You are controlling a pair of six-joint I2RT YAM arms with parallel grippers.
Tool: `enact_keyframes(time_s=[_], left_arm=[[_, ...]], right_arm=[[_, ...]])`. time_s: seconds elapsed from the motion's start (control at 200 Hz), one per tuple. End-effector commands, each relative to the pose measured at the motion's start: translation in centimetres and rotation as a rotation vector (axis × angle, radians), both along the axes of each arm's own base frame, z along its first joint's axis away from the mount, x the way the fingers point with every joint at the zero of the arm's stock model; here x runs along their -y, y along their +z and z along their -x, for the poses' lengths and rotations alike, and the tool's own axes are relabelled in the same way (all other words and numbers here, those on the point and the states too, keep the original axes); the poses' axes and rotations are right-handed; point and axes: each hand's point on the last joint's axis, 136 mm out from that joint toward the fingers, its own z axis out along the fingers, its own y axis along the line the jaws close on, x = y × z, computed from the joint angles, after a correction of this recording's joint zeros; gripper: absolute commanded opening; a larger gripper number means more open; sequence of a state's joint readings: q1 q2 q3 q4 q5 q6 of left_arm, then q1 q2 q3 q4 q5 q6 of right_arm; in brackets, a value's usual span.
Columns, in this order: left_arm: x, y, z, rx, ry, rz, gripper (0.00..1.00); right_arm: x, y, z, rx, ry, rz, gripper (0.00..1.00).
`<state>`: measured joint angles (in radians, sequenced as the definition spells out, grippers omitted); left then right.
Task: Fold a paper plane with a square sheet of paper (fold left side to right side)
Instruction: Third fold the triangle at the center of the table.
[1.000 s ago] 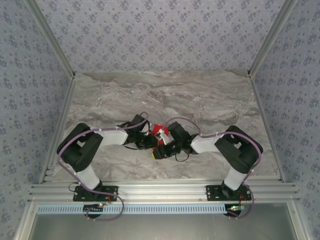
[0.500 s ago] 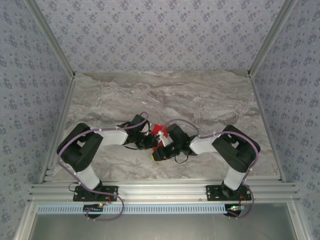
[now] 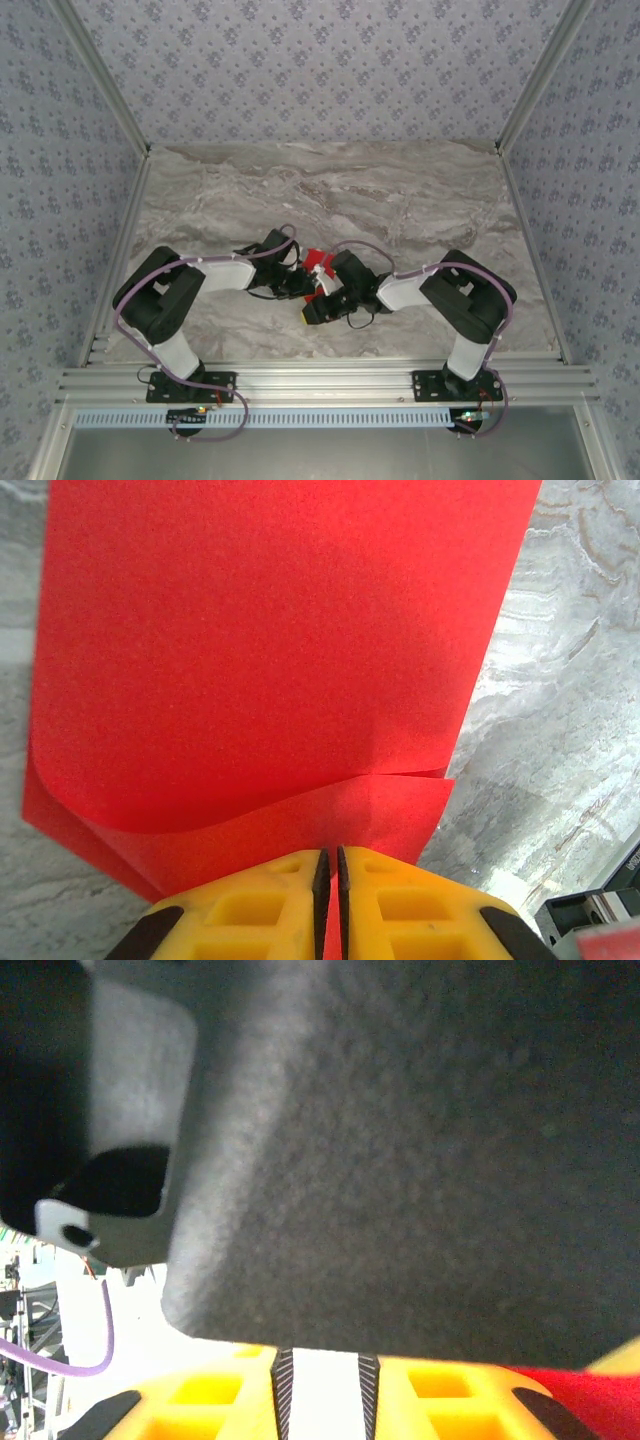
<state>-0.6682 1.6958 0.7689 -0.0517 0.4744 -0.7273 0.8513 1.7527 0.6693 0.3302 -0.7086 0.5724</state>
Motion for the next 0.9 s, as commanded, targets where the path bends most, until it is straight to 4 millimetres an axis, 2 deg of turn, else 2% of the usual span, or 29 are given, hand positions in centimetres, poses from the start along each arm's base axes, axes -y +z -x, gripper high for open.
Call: enact_keyframes(time_s=[0.0,0.065,0.12,0.205,0.29,0.545,0.894], left_arm=[[-2.1,-1.7,1.1,-0.036,0.023,-0.105,0.14],[-2.1,-1.7,1.0,-0.035,0.026,-0.103,0.14],[-2.1,-1.8,1.1,-0.038,0.027,-0.104,0.14],[-2.0,-1.7,1.0,-0.034,0.026,-0.101,0.14],[-2.0,-1.6,1.0,-0.034,0.029,-0.100,0.14],[-2.0,-1.6,1.0,-0.035,0.027,-0.100,0.14],[-1.9,-1.5,0.9,-0.031,0.023,-0.097,0.14]], right_arm=[[0.8,1.2,0.4,0.020,-0.006,-0.001,0.27],[1.4,2.7,-0.2,0.068,-0.028,-0.014,0.26],[2.1,3.3,-0.7,0.090,-0.050,-0.014,0.20],[2.9,2.8,-1.2,0.073,-0.074,-0.002,0.10],[3.0,1.8,-1.2,0.043,-0.084,0.014,0.05],[1.7,0.5,-1.3,0.007,-0.085,0.021,0.04],[1.9,-1.6,-1.0,-0.031,-0.093,0.064,0.04]])
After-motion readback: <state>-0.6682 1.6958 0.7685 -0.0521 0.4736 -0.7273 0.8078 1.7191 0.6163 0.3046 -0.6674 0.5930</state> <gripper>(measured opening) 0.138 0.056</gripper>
